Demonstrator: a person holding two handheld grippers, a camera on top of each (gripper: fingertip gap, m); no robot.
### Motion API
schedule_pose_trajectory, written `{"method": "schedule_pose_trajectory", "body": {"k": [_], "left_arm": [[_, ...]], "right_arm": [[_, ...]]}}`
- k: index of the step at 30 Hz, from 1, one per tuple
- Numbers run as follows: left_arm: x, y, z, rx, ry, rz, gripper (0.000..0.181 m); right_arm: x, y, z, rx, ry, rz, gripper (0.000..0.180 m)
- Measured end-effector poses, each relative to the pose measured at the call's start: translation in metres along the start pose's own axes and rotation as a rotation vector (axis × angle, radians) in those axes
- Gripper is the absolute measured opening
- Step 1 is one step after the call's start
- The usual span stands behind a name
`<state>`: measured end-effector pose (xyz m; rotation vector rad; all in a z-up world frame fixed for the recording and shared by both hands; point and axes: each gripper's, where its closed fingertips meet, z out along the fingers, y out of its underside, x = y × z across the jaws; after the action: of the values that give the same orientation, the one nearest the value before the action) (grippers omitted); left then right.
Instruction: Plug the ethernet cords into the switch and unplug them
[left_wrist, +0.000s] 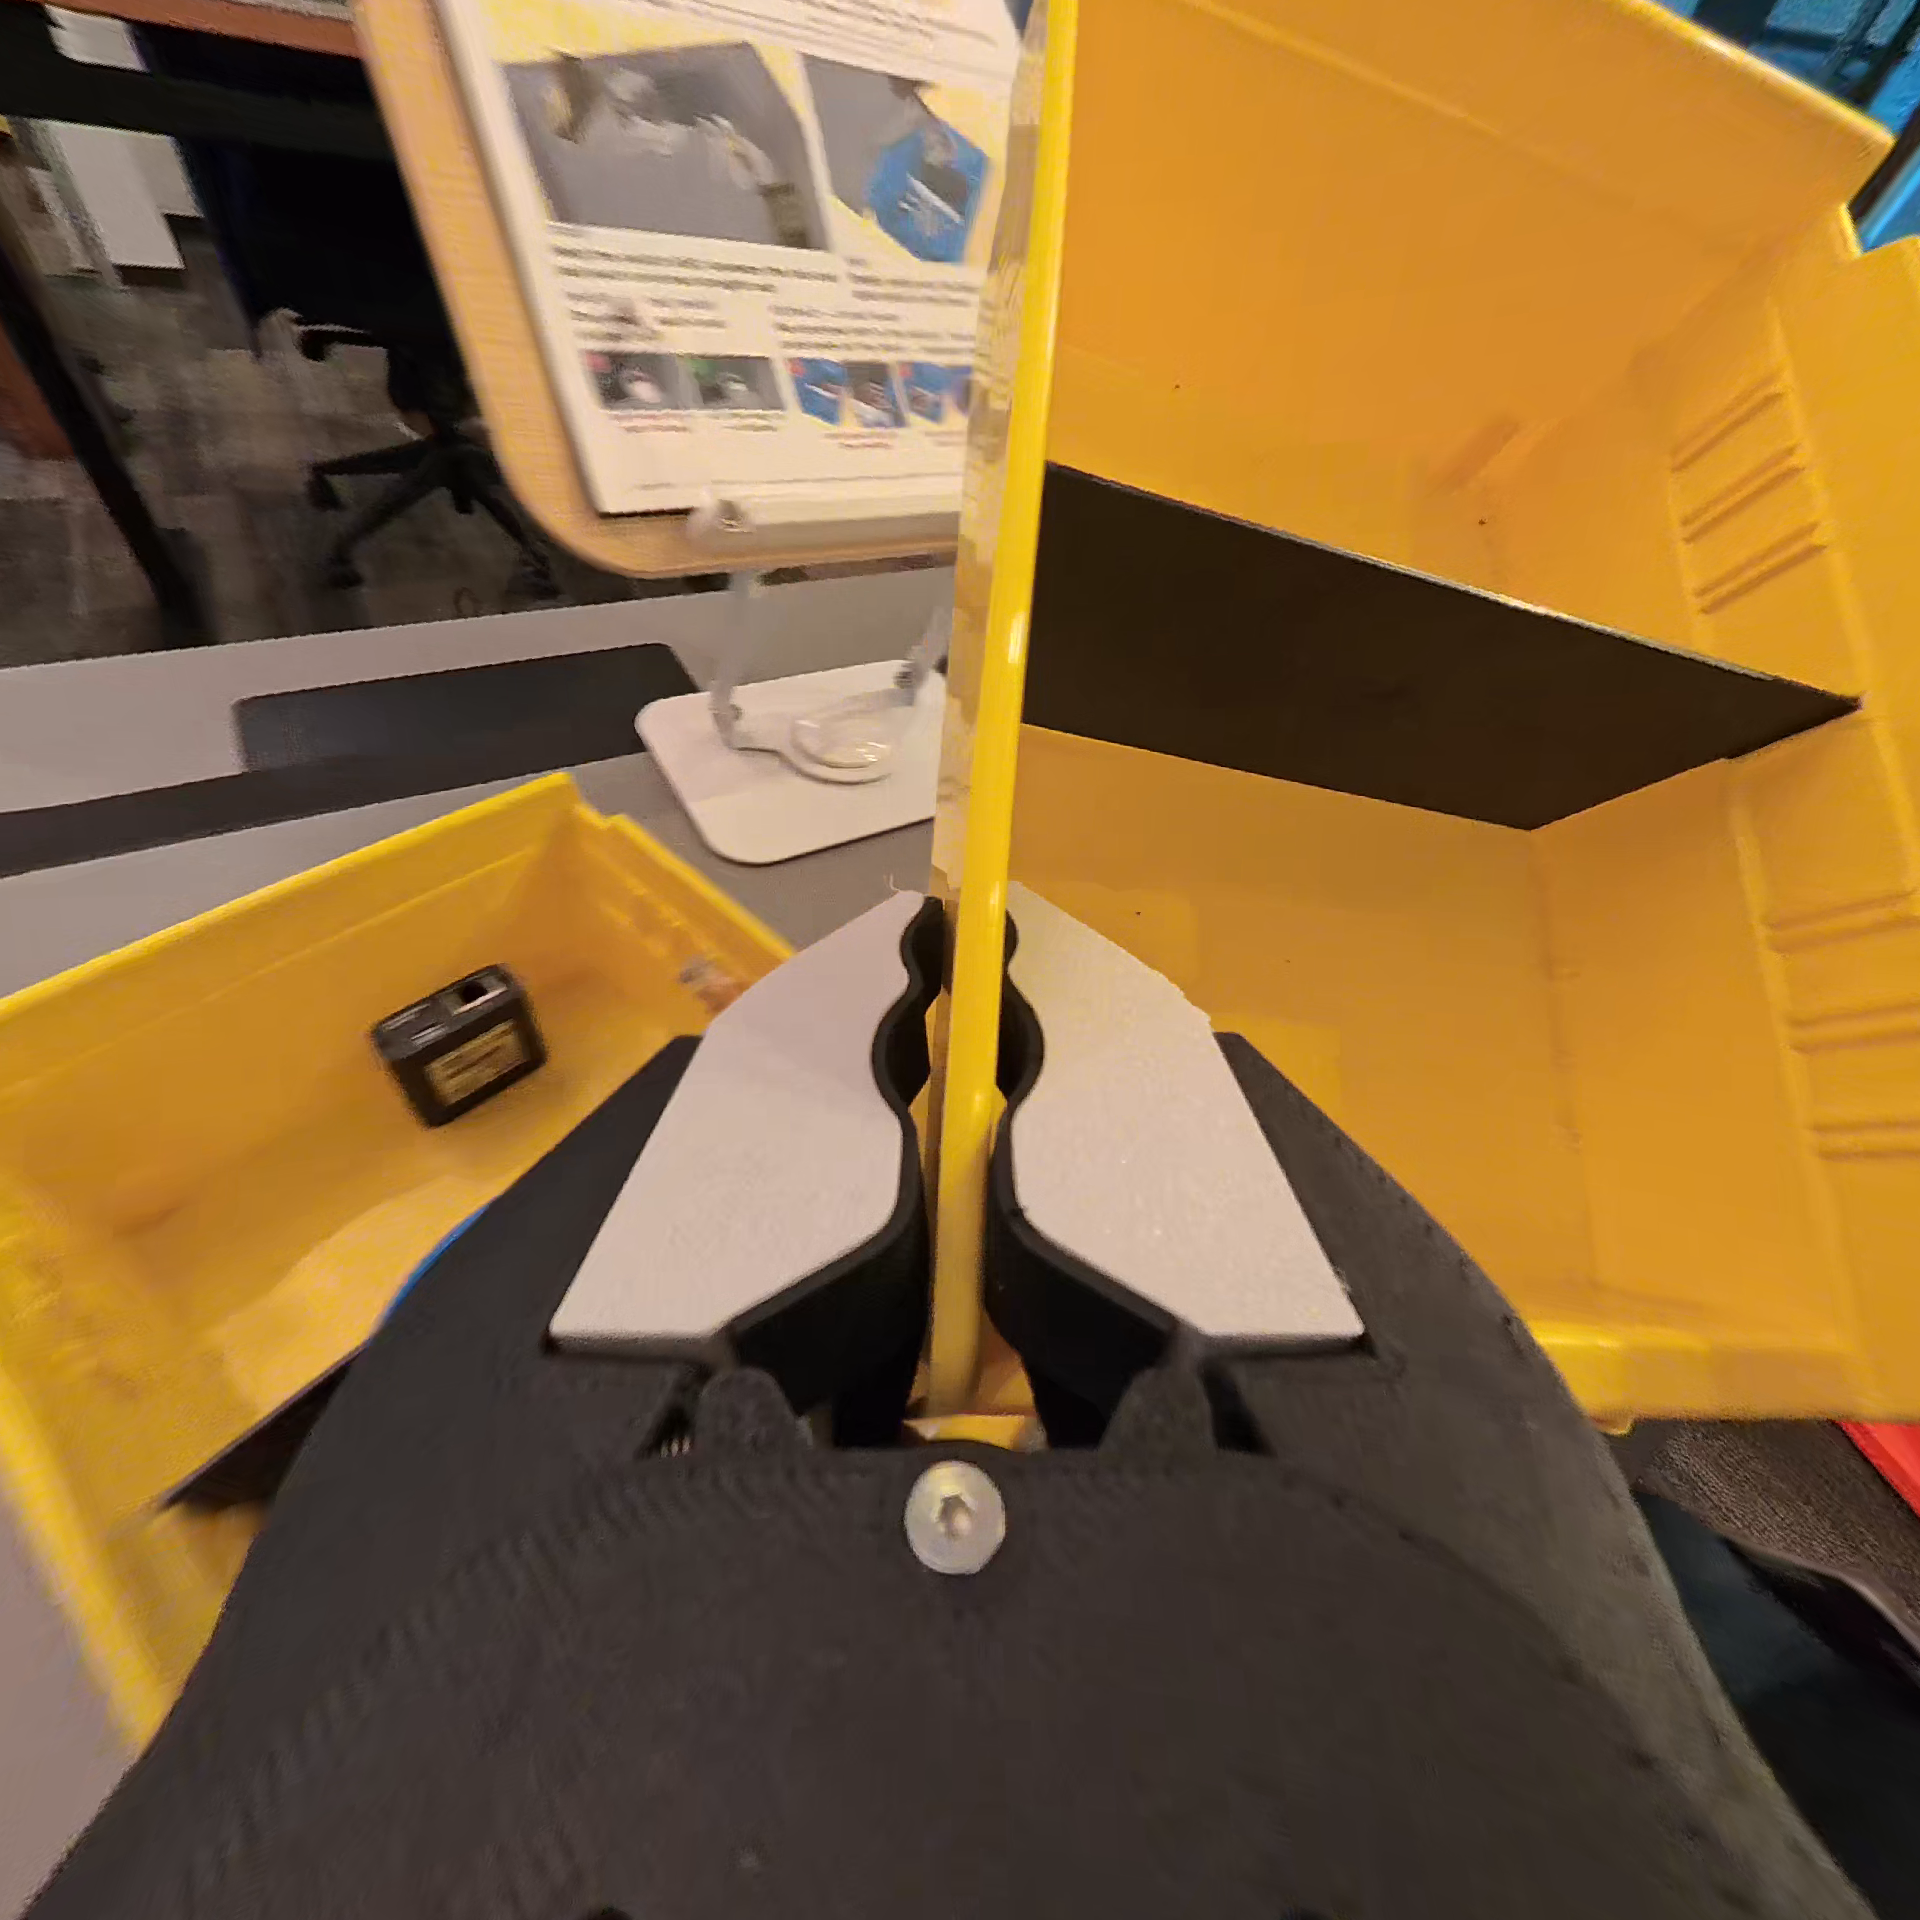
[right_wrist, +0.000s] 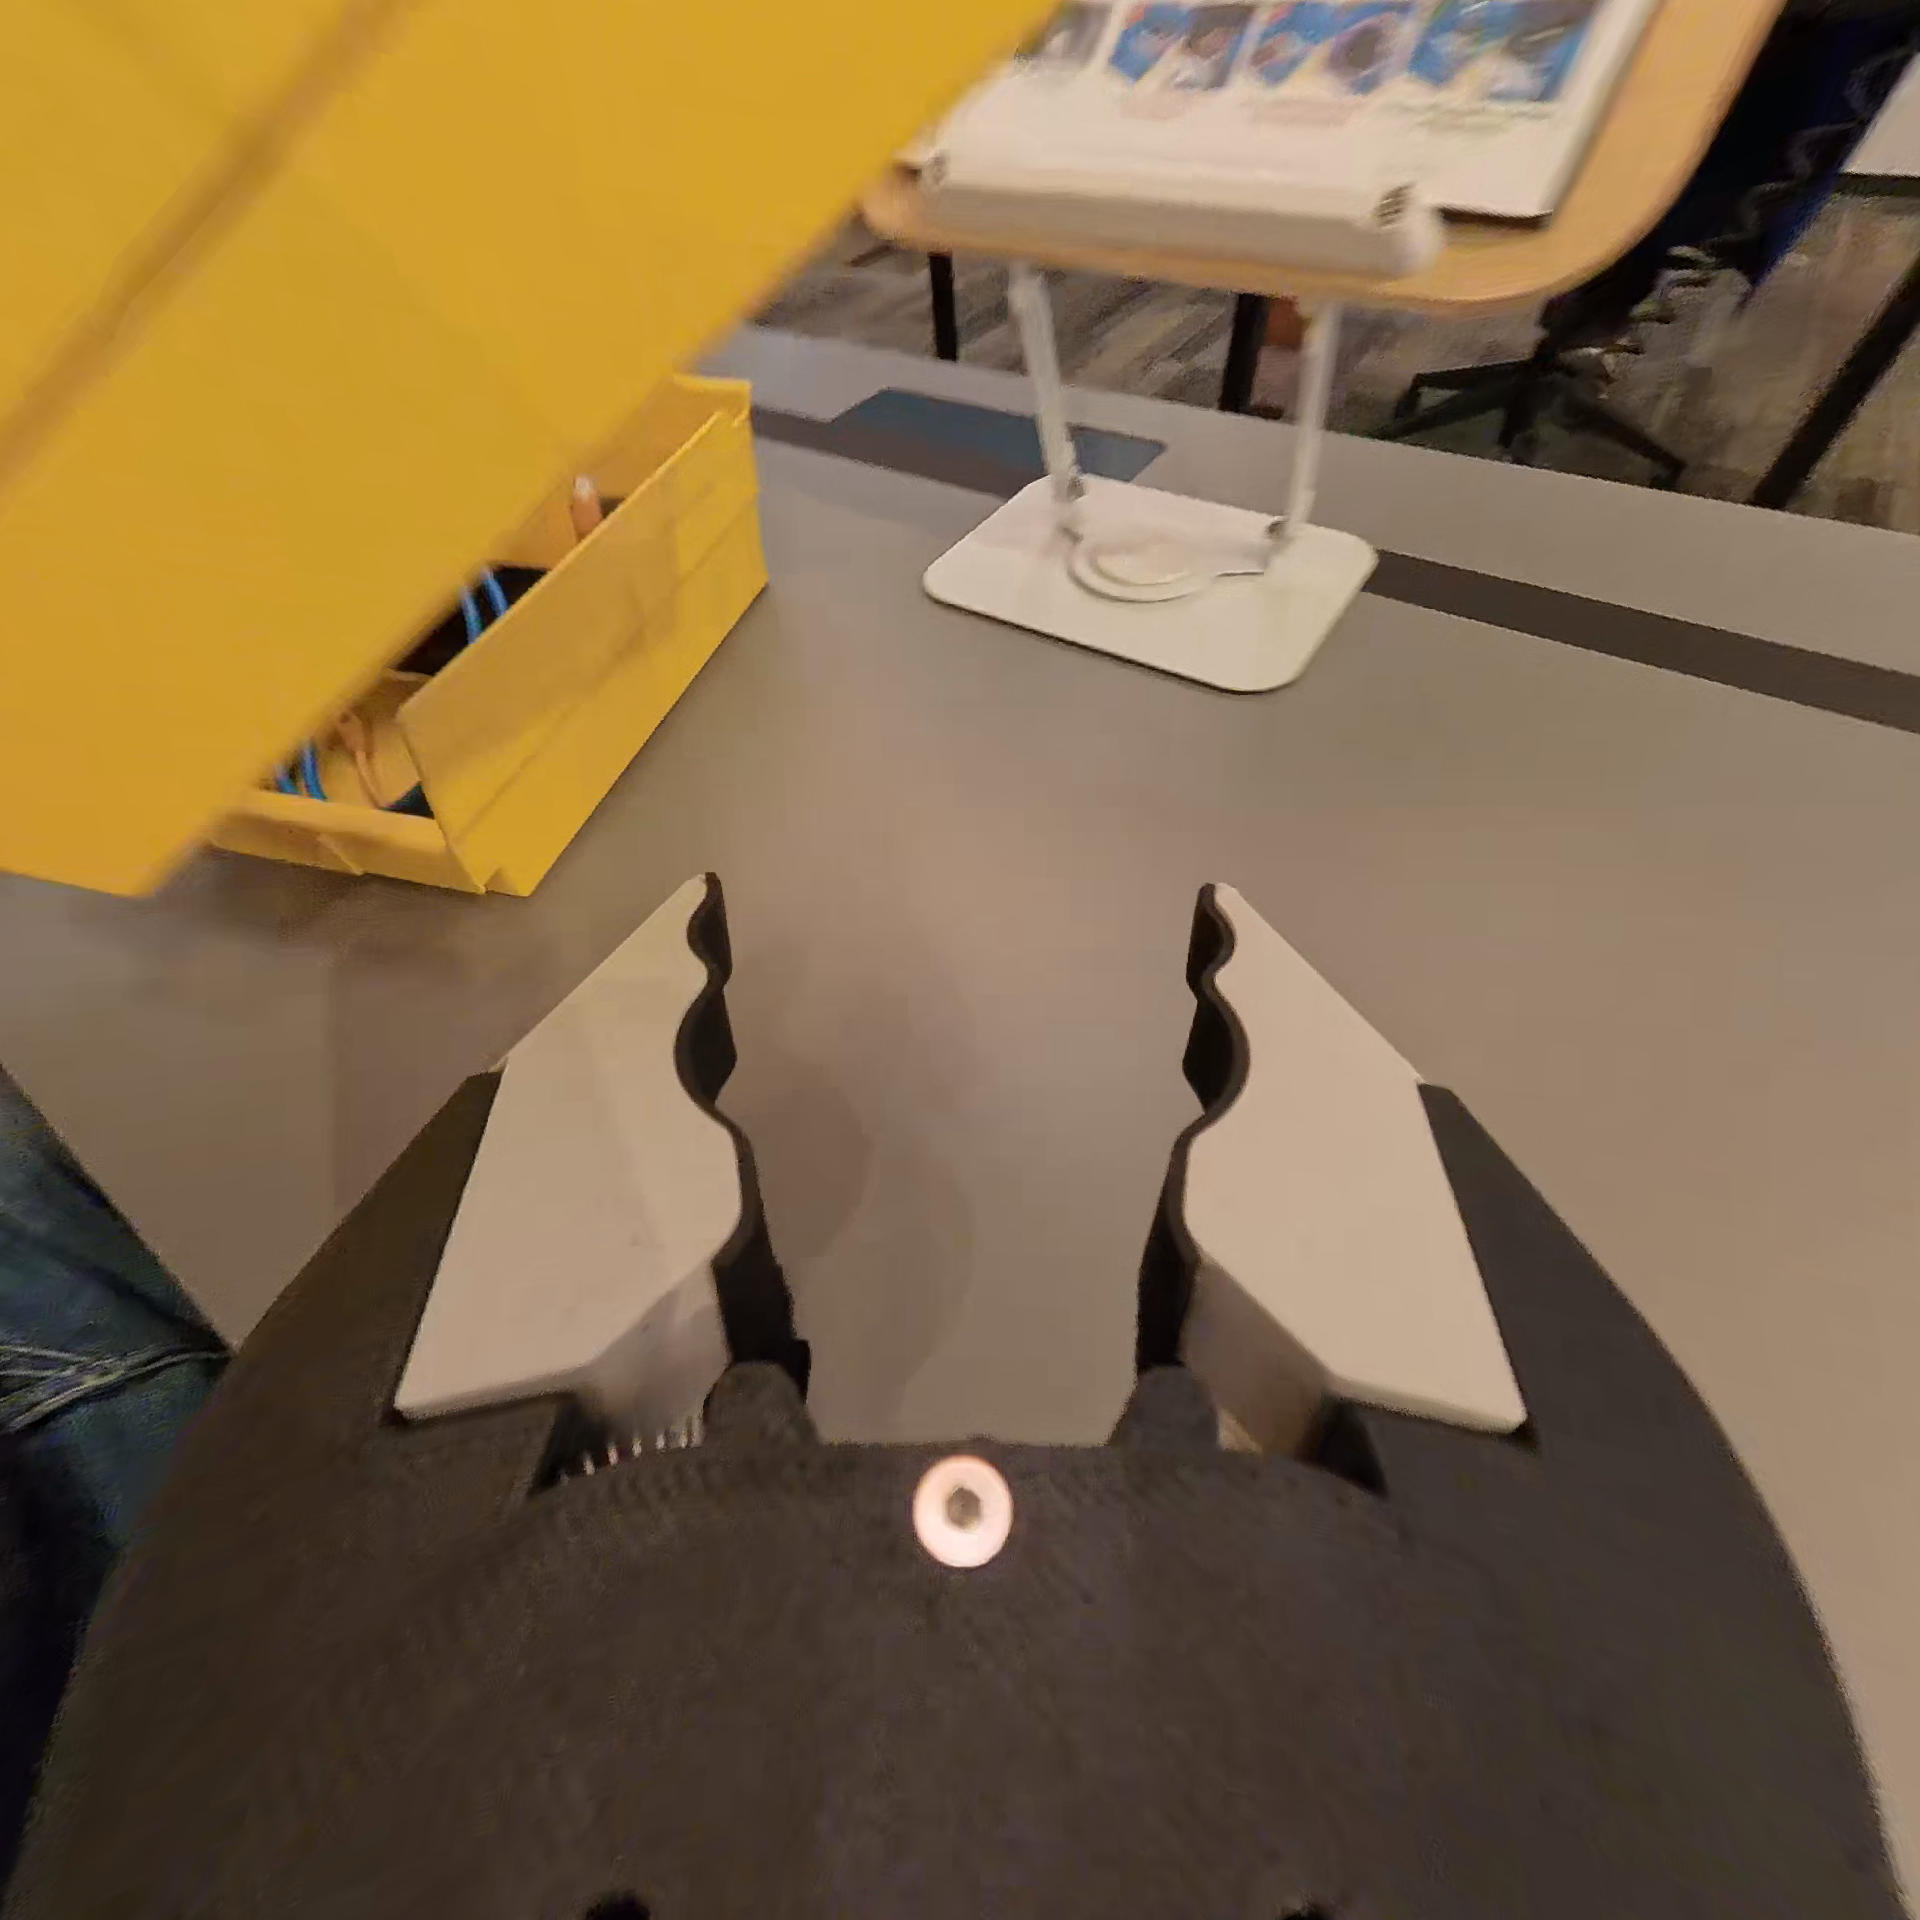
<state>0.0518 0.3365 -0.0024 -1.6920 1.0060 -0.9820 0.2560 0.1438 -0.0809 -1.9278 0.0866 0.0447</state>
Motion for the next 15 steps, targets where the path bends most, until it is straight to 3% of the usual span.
{"method": "schedule_pose_trajectory", "body": {"k": [7,12,15], "left_arm": [[0.095,0.041,0.098,-0.123,0.114,0.046,0.006],[0.140,0.089,0.148,-0.207,0.166,0.055,0.006],[0.162,0.118,0.164,-0.256,0.199,0.021,0.006]], "right_arm": [[0.010,-0.010,-0.114,0.201,0.000,0.172,0.085],[-0.002,0.048,-0.105,0.036,0.030,0.217,0.094],[0.004,0.068,-0.093,0.003,0.048,0.281,0.085]]}}
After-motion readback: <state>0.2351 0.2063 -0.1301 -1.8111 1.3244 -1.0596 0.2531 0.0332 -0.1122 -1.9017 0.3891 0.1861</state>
